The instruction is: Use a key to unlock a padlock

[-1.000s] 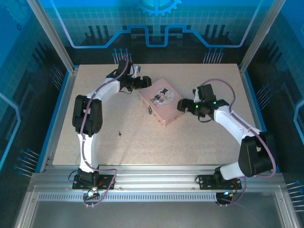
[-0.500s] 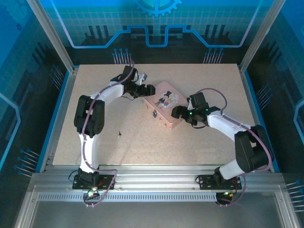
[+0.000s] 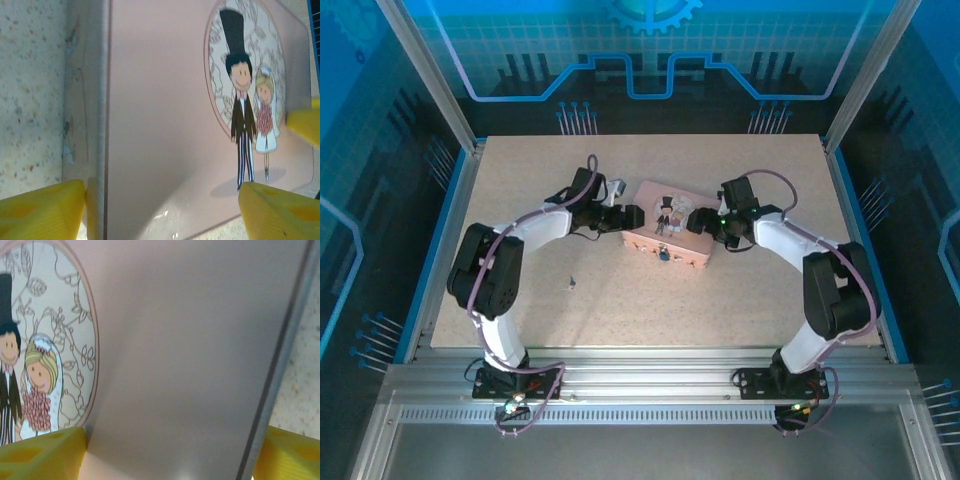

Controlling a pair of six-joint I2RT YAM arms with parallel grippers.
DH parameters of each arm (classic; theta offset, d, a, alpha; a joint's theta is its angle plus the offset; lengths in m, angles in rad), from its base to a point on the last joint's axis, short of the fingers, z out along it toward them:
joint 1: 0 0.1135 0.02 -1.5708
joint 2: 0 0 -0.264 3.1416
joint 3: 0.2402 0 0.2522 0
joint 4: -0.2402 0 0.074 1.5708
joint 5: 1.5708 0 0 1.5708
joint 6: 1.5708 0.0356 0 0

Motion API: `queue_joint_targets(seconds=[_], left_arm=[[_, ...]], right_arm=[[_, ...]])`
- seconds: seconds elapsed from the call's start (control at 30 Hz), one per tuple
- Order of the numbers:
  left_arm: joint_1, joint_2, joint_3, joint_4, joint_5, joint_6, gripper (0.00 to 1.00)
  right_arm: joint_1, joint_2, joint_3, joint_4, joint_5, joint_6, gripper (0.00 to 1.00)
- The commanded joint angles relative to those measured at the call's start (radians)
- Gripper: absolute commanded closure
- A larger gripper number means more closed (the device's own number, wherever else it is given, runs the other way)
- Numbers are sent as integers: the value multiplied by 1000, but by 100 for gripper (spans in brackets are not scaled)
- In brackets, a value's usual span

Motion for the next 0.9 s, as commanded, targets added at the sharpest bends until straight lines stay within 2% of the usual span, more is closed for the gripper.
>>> queue_joint_targets(seconds=[0.0, 0.17, 0.57, 0.87], left_arm=[[-58, -64, -78, 81, 73, -72, 20], [-58, -107, -127, 110, 9, -99, 20], [-57, -44, -37, 76, -62, -103, 20], [-50, -115, -90, 43, -153, -113, 15]], right_arm=[[17, 75, 89, -9, -61, -45, 19], [28, 143, 161, -15, -72, -60, 19], [28, 238, 286, -43, -73, -95, 18], [11, 202, 269, -54, -38, -103, 11]])
